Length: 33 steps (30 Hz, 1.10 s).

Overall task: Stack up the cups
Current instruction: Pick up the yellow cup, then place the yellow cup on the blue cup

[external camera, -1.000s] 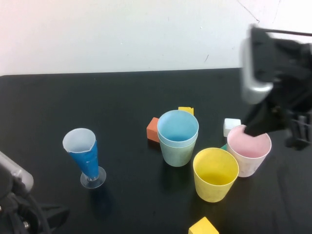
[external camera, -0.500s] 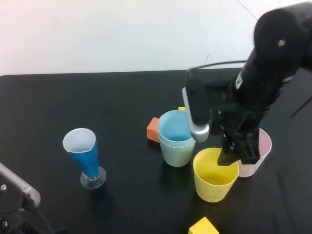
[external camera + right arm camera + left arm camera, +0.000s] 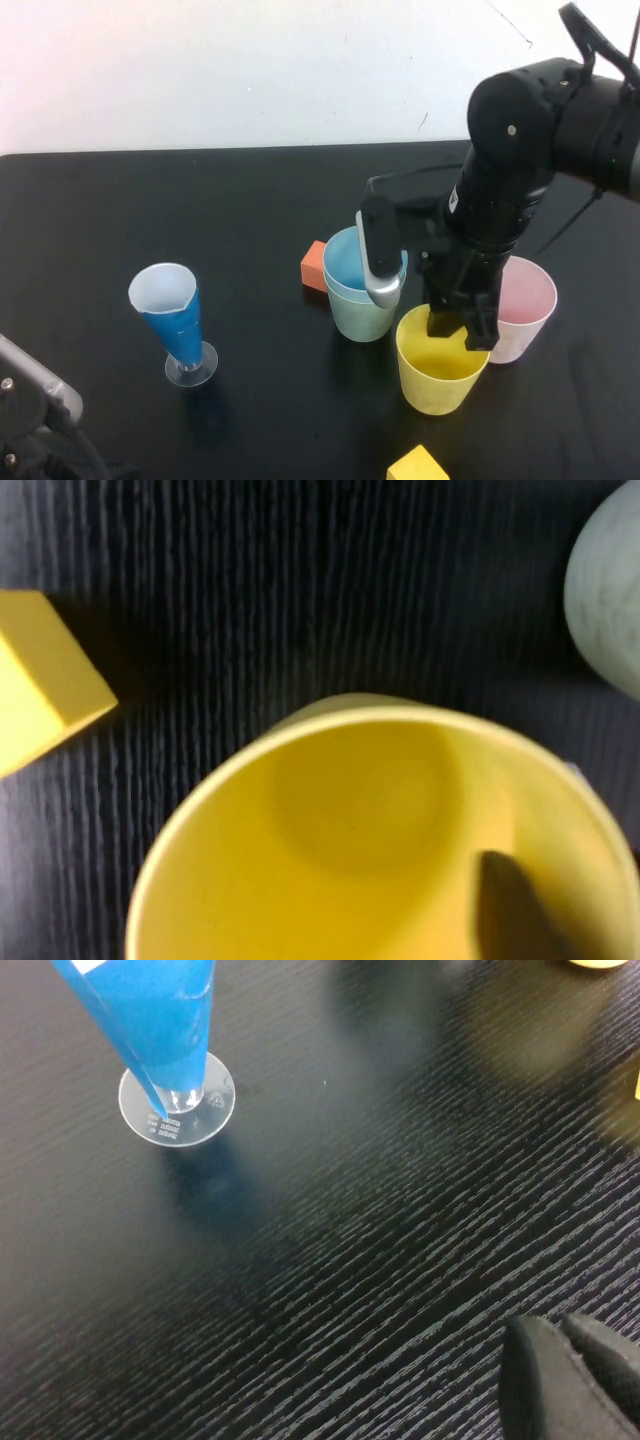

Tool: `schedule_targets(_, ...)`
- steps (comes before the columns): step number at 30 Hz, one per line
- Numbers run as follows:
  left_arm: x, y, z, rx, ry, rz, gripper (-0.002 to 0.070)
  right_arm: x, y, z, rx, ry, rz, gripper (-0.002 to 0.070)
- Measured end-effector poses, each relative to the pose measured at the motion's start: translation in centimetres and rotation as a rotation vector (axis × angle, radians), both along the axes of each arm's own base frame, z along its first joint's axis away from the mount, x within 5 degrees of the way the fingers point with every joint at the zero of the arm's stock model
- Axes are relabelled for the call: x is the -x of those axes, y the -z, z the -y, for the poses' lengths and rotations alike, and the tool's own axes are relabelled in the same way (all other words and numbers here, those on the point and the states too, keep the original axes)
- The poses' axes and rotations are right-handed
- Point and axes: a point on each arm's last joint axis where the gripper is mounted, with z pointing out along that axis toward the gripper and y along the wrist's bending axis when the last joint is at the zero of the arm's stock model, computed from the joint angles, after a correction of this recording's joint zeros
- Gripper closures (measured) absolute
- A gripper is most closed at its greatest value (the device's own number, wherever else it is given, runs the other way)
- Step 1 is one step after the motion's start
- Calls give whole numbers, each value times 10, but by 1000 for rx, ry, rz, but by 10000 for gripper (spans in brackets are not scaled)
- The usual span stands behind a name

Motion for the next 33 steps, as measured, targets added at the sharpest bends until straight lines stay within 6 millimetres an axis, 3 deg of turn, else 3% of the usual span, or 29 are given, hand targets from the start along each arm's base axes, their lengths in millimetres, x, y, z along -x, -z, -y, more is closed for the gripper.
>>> schedule_targets(2, 0, 0, 0, 0, 0, 0, 673, -1, -1, -1, 4, 12, -11, 582)
schedule_targets(5, 0, 0, 0, 5, 0, -3, 673, -1, -9, -1, 6, 23, -23, 647)
schedule_targets(12, 0, 0, 1, 17, 0, -6, 673, 7, -60, -9, -182, 113, 6, 660)
schedule_targets(16, 1, -1, 2, 38, 0, -18, 673, 23, -95, -1, -248, 156, 47, 660)
schedule_targets(23, 1, -1, 3, 52, -1, -20, 674, 40, -133, 11, -307, 173, 122, 660)
schedule_targets(28, -1, -4, 4, 71, -11, 12, 675, 35, -135, 9, -326, 182, 168, 660)
schedule_targets(33, -2, -4, 4, 75, -13, 22, 675, 11, -117, -4, -363, 220, 226, 660)
